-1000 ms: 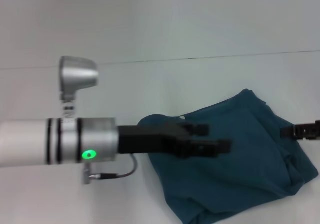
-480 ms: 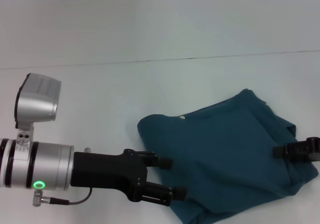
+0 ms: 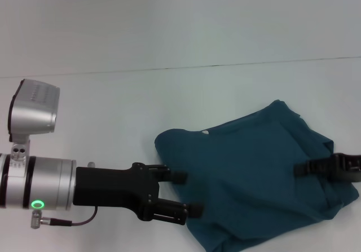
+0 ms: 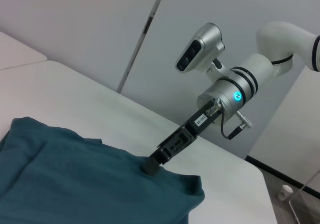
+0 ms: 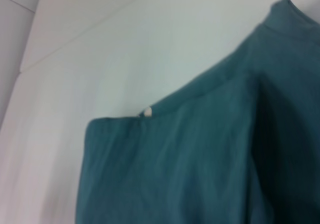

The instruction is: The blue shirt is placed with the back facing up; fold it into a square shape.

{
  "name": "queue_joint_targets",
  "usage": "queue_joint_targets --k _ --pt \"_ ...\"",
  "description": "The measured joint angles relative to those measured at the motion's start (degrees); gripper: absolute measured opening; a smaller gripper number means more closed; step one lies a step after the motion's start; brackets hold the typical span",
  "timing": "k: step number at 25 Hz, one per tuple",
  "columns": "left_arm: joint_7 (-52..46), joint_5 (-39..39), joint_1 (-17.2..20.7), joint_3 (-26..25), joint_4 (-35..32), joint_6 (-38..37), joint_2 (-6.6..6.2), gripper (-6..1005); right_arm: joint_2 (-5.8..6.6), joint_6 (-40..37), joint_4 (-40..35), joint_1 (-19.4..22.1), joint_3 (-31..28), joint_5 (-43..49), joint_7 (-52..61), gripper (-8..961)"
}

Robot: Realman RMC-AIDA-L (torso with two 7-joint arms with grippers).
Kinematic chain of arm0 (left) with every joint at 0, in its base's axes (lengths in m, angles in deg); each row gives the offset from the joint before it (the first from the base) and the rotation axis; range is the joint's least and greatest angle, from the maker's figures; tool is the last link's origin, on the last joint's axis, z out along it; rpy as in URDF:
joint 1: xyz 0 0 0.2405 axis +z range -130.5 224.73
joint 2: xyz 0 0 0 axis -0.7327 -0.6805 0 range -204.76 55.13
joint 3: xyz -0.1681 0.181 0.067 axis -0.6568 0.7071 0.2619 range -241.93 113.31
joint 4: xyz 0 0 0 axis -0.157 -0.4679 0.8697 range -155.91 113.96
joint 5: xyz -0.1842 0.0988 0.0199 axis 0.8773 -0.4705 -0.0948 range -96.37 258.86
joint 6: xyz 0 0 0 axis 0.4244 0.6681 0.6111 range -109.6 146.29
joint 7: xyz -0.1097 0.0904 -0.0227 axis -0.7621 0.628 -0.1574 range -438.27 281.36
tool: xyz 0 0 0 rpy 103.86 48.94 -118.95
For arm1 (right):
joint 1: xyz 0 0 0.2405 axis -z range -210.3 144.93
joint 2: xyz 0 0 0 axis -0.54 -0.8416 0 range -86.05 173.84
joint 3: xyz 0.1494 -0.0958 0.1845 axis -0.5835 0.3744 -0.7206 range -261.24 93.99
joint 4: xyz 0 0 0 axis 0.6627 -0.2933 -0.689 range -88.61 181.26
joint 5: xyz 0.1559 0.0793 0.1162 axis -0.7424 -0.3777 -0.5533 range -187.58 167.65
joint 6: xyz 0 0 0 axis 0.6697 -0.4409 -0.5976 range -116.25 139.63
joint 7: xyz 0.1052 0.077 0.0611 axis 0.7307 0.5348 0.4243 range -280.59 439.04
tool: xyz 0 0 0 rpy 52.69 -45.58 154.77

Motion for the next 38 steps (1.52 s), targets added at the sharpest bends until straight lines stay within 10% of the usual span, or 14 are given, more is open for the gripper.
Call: queue_joint_targets --k 9,17,38 --pt "0.5 -0.1 0.3 -1.1 0.1 0.1 0.06 914 -1.09 0.3 -0.4 -1.0 -0.2 -8.0 -4.3 540" --pt "0.6 -0.1 0.3 -2.6 0.4 -0.2 -0.18 913 -1.12 -3.7 -1.5 -2.8 0.0 -16.1 -8.1 91" --pt "0.2 -0.1 1.3 -5.7 0.5 -1.4 -0.2 909 -1.06 -13.2 -10.8 -4.6 0.0 -23.0 -7.5 75"
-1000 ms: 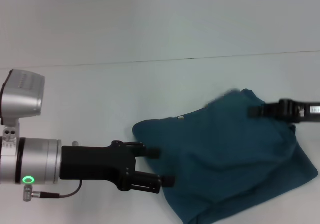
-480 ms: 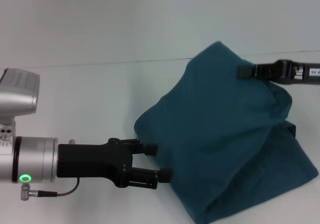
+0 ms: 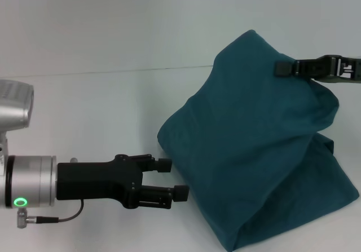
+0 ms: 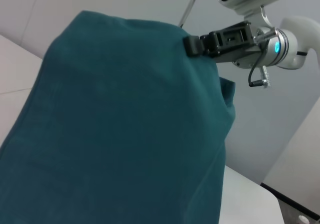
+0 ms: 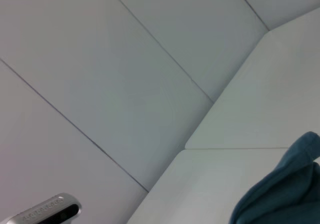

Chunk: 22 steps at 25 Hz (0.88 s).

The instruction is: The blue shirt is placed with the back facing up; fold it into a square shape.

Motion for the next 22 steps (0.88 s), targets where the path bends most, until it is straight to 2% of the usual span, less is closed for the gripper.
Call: queue_joint_targets --k 10,22 --pt "-0.2 0.0 0.0 -0.3 0.0 -0.1 0.18 909 1.37 1.9 -0.1 2.0 0.0 0.3 -0.6 75" --pt "-1.6 0.0 -0.2 -0.2 0.0 0.1 0.32 909 1.7 7.6 0.0 5.2 0.2 5.0 -2.1 75"
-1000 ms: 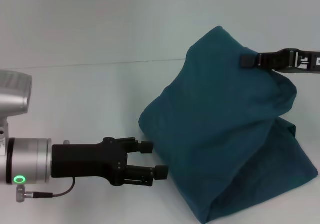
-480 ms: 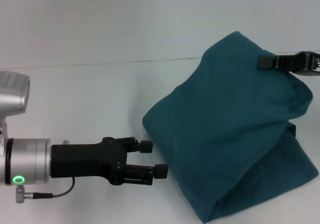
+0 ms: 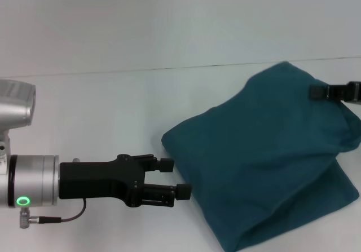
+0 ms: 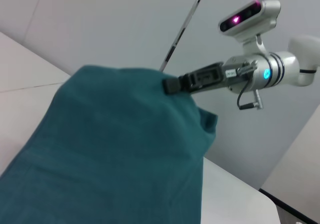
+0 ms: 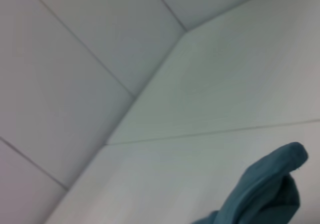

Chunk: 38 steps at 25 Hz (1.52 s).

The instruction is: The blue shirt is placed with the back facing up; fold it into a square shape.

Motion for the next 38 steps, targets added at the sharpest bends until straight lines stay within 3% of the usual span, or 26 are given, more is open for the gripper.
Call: queue_joint_targets --k 13,24,29,33,38 --pt "-0.9 -0.1 -0.3 0.3 0.6 0.3 0.12 909 -0.78 5.4 0.5 3.9 0.0 3.0 -3.0 121" --pt "-0.9 -0.1 -0.5 0.4 1.4 0.3 0.2 909 -2.5 13.2 2.3 5.7 -0.2 7.6 -4.0 172" --pt "-0.9 -0.1 -0.5 0.4 1.4 0.8 0.21 909 -2.63 13.4 1.5 6.7 -3.9 7.3 -6.3 195" --pt "-0.9 -0.2 -0.5 0.4 1.4 1.5 0.21 910 -1.34 13.8 1.5 6.5 -7.3 7.1 -7.4 214" --pt "-0.8 -0.2 -0.7 0.3 1.5 2.0 0.29 910 0.79 13.4 1.4 4.3 -5.9 7.7 -3.7 450"
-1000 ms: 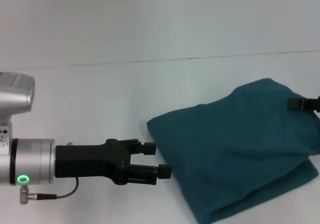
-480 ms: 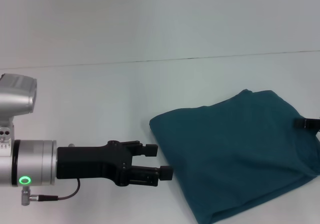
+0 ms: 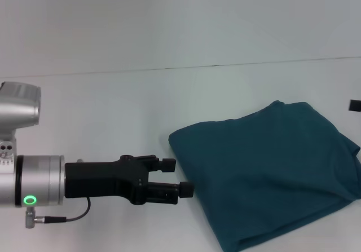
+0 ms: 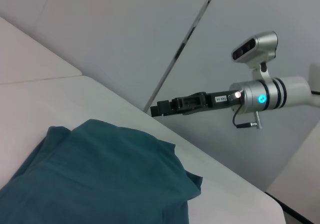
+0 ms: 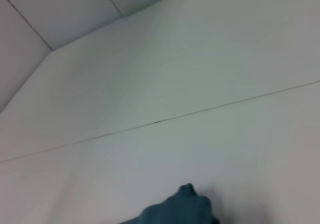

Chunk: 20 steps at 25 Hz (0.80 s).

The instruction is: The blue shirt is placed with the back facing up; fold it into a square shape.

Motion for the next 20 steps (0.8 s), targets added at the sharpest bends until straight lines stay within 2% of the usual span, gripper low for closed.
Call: queue_joint_targets --k 6,11,20 --pt "-0.1 0.0 -0.2 -0.3 0.0 0.8 0.0 910 0.69 -0.5 0.6 -3.9 4.8 4.4 9.9 706" --pt "0.0 0.0 -0.1 -0.4 0.0 1.5 0.0 910 0.16 0.0 2.0 -6.4 6.7 7.3 14.6 764" --pt "0.5 0.0 0.2 -0.4 0.0 2.0 -0.44 910 -0.7 5.6 6.6 -8.8 7.0 7.3 15.3 739"
